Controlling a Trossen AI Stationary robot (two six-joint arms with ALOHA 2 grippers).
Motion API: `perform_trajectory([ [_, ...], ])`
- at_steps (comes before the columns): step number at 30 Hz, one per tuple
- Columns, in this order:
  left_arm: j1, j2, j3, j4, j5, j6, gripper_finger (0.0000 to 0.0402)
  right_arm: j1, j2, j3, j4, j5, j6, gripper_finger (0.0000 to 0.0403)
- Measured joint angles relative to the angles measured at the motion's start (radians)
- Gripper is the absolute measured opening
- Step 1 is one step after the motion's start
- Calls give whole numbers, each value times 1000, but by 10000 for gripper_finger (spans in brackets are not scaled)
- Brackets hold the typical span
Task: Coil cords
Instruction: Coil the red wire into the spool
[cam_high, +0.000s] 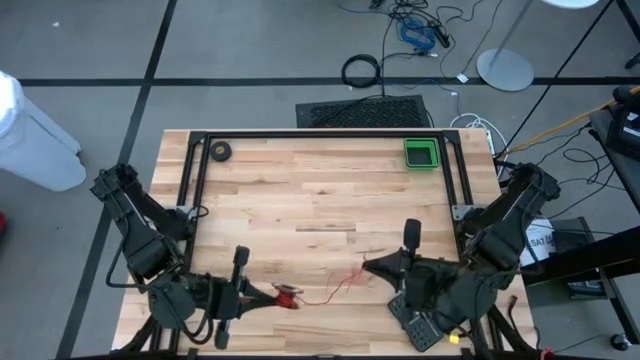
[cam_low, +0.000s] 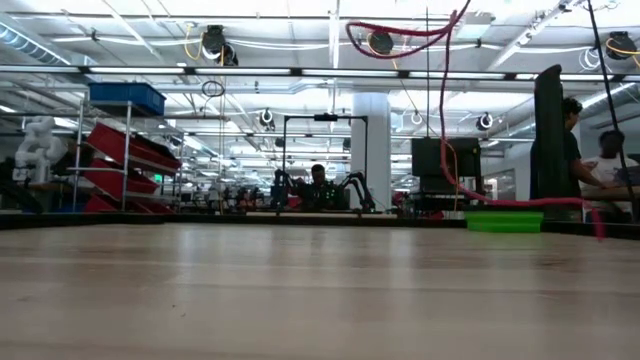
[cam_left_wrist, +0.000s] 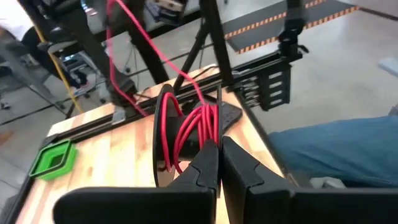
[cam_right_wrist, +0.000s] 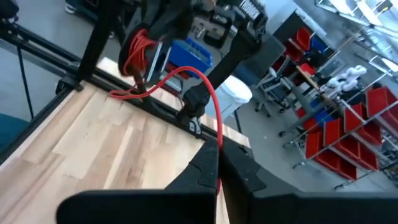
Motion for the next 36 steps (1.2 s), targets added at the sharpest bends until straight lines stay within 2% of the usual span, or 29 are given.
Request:
perform_trajectory([
  [4, 1, 0, 0, -3, 1, -3, 9, 0, 0, 22, 41, -2, -57, 0],
  [8, 18, 1, 0, -10, 51, -4, 9, -1, 0, 22, 180, -14, -189, 0],
  [15, 54, 25, 0, -8, 98, -2, 9, -1, 0, 23, 363, -117, -361, 0],
  [18, 80, 33, 0, 6, 133, 13, 9, -9, 0, 23, 404, -153, -399, 0],
  [21, 112, 48, 0, 31, 164, 30, 9, -28, 0, 23, 421, -232, -409, 0],
  [24, 144, 61, 0, 65, 227, 57, 8, -55, 0, 23, 418, -312, -404, 0],
  [33, 246, 108, 0, 165, 472, 172, 9, -140, 35, 23, 417, -460, -369, 0],
  [36, 278, 111, 0, 192, 525, 203, 8, -164, 47, 23, 419, -516, -351, 0],
])
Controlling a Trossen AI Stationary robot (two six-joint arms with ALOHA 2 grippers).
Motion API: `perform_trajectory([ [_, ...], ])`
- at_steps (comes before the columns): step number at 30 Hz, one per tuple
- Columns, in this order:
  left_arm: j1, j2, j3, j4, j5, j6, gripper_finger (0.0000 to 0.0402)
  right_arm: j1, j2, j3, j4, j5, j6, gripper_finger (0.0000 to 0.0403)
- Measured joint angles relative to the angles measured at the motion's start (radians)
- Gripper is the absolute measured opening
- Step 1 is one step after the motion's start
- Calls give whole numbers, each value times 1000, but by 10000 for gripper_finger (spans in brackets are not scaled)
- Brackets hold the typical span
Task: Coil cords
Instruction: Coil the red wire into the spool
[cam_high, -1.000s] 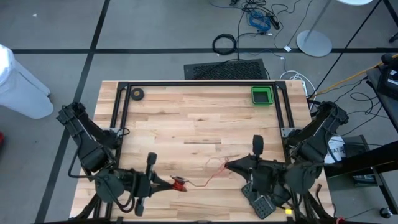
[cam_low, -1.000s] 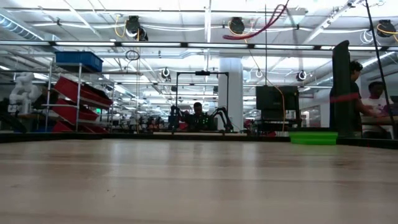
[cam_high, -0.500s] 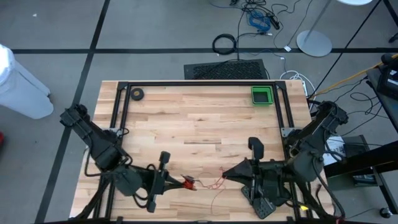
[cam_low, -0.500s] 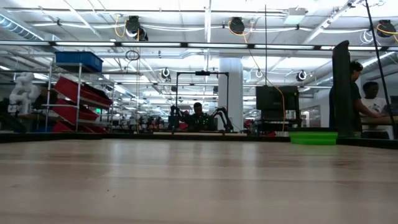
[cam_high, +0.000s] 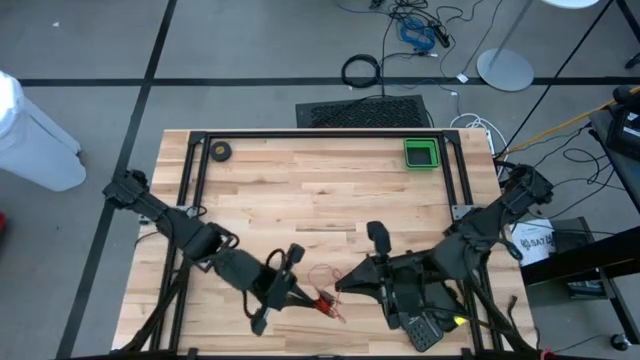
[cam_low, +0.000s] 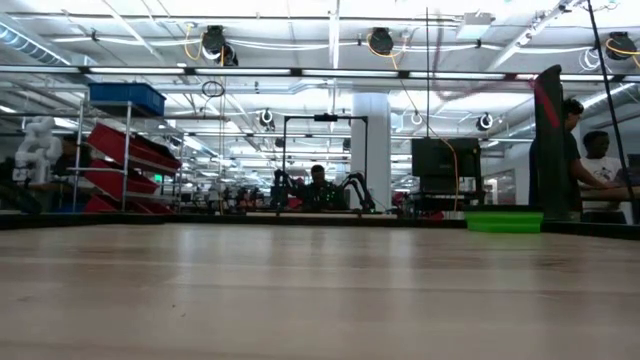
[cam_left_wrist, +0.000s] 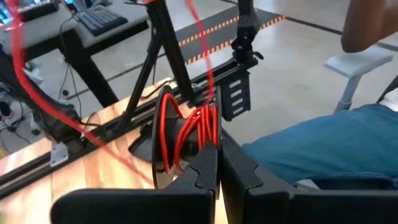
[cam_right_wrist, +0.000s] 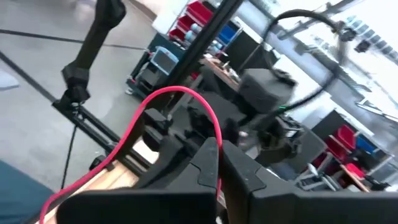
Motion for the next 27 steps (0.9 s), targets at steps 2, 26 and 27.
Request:
perform_trajectory([
  [2, 21, 0, 0, 14, 26, 8, 9, -10, 3, 0, -5, -19, 10, 0],
  [26, 87, 113, 0, 187, 319, 138, 8, -109, 15, 0, -35, 18, 168, 0],
  [27, 83, 113, 0, 196, 331, 138, 8, -112, 15, 0, -48, 33, 176, 0],
])
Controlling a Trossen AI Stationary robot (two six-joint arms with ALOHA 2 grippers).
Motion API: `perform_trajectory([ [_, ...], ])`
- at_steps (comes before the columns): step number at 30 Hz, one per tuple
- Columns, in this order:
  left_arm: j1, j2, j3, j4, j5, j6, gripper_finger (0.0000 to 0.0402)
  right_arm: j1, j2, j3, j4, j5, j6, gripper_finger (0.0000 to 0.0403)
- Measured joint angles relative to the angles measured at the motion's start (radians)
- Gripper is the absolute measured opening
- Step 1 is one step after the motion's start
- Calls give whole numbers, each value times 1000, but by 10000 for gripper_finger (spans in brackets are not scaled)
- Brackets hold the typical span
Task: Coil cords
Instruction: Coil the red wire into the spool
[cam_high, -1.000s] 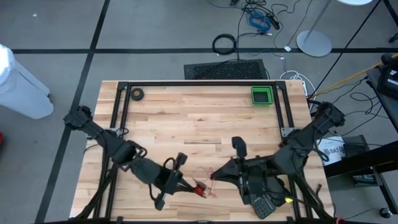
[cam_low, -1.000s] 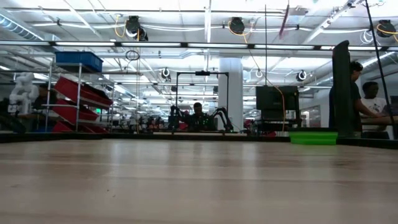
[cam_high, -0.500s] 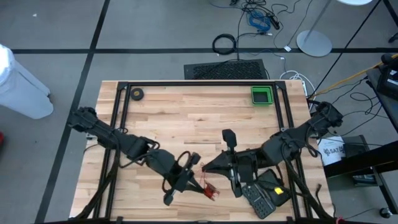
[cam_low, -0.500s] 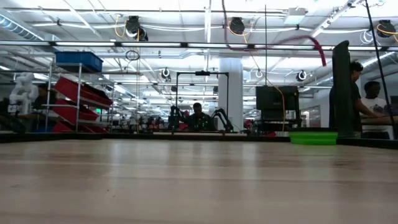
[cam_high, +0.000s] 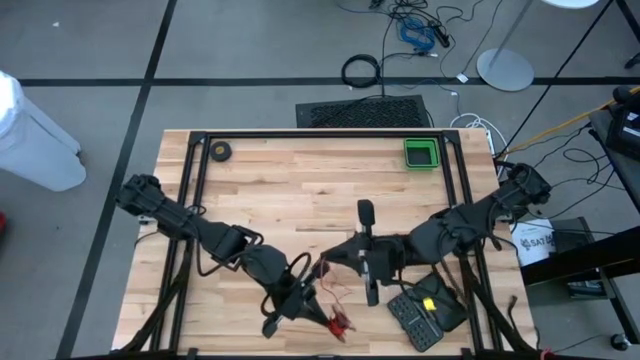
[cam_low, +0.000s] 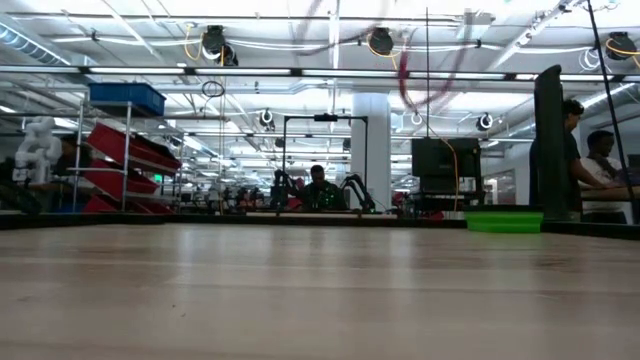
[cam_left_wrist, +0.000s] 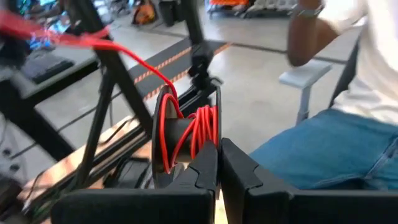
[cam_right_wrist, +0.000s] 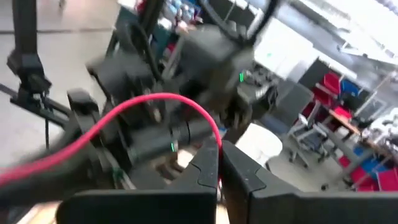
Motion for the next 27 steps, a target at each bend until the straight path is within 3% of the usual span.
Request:
perform_trajectory([
  [27, -59, 0, 0, 82, 12, 127, 8, -27, 8, -1, -213, 9, 289, 0],
])
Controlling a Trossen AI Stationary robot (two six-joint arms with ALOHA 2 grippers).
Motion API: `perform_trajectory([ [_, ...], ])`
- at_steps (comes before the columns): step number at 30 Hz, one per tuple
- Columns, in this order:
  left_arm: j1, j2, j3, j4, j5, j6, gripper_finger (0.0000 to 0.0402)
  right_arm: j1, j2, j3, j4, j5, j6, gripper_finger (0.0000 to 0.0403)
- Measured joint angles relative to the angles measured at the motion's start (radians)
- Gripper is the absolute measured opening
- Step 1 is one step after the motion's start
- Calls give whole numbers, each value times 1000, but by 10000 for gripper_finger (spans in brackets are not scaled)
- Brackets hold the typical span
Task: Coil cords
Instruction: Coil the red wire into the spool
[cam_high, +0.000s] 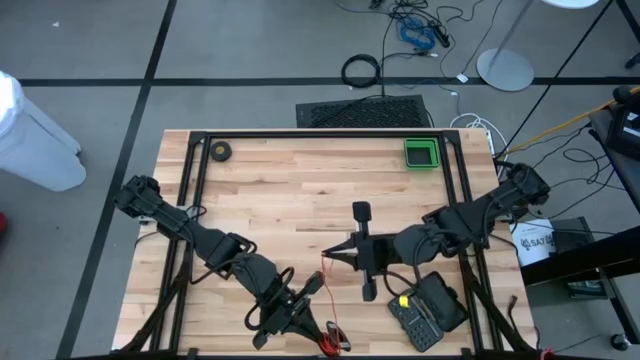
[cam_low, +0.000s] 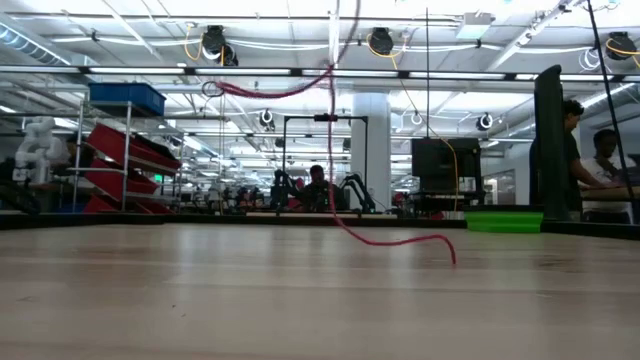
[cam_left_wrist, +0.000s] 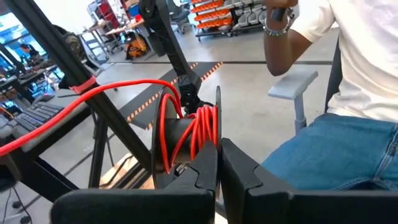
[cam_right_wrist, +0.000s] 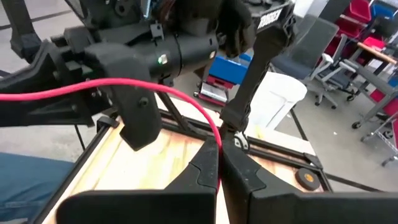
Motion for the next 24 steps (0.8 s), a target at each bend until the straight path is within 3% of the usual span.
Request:
perform_trajectory([
  [24, -50, 0, 0, 40, 5, 56, 8, 3, 127, 0, -2, -5, 54, 0],
])
